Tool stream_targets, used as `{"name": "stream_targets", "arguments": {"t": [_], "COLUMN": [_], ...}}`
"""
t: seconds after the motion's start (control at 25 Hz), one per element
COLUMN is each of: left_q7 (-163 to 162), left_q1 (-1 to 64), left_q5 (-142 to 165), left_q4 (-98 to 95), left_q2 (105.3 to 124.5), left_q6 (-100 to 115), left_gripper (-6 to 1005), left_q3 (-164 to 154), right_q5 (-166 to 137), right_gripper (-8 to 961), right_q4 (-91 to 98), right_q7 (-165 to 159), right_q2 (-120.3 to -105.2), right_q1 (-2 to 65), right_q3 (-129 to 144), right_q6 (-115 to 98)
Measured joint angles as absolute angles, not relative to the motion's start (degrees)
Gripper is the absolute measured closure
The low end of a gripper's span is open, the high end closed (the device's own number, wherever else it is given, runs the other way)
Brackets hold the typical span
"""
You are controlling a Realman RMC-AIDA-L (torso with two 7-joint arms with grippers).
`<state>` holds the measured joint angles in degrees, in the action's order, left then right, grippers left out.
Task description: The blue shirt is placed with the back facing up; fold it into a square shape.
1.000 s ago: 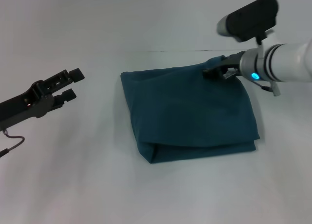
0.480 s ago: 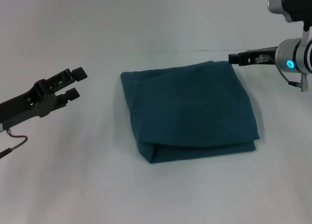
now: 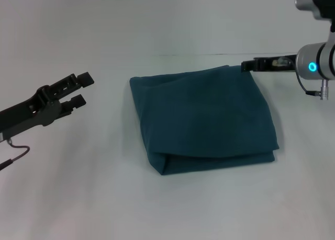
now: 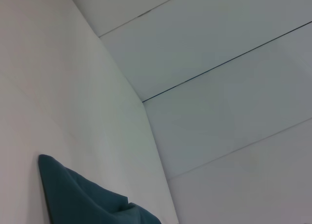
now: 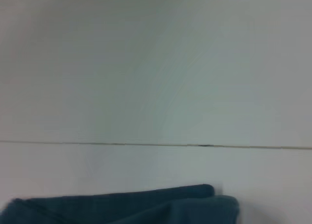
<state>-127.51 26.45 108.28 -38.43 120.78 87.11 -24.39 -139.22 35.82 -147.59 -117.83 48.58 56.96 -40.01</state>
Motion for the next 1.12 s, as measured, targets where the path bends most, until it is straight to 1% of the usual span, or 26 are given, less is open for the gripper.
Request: {"name": "stream_targets", "arguments": {"t": [0.04,0.12,0.2,0.44,0.52,0.6,0.72,0.88,1.12], "left_q7": [-127.52,-127.67,-127.86,-129.86,-130.73,-131.39,-132.78,-134.40,-136.00], "left_q1": [26.41,26.33,26.30,26.32,26.38,26.46,26.62,26.97,30.11], "left_q5": [108.26,108.22,108.18,108.89,109.66,110.56,112.04,112.12,111.65], "left_q4": [-38.51,-38.69,-38.74,-38.88,-38.91,-38.93,-38.60,-36.38,-34.03], "left_q2": [120.76,120.66,120.51,120.11,119.96,119.92,119.89,120.41,122.62], "left_q6": [87.13,87.11,87.11,86.74,86.55,86.48,86.67,87.16,90.14], "left_gripper": [50,49,49,49,49,49,49,49,49], "left_q3": [-24.34,-24.23,-23.86,-23.46,-23.59,-23.68,-24.08,-26.25,-30.63], "right_q5": [-138.30,-135.28,-131.97,-126.36,-126.33,-126.27,-126.22,-126.32,-126.33], "right_gripper": [371,371,371,370,370,370,370,370,370], "right_q4": [36.78,39.04,40.86,41.16,41.11,41.34,41.61,41.75,42.14], "right_q7": [-147.52,-147.21,-147.09,-149.86,-151.49,-152.95,-153.57,-153.64,-153.66], "right_q2": [-117.71,-116.99,-115.75,-109.94,-108.28,-107.00,-106.18,-105.40,-105.02], "right_q1": [48.34,47.64,47.03,47.04,47.23,47.24,47.05,46.36,45.05], "right_q3": [55.79,53.35,50.99,46.53,46.19,45.66,43.07,39.53,38.72], "right_q6": [-41.98,-46.86,-51.81,-65.31,-67.88,-70.29,-73.45,-77.07,-79.09]}}
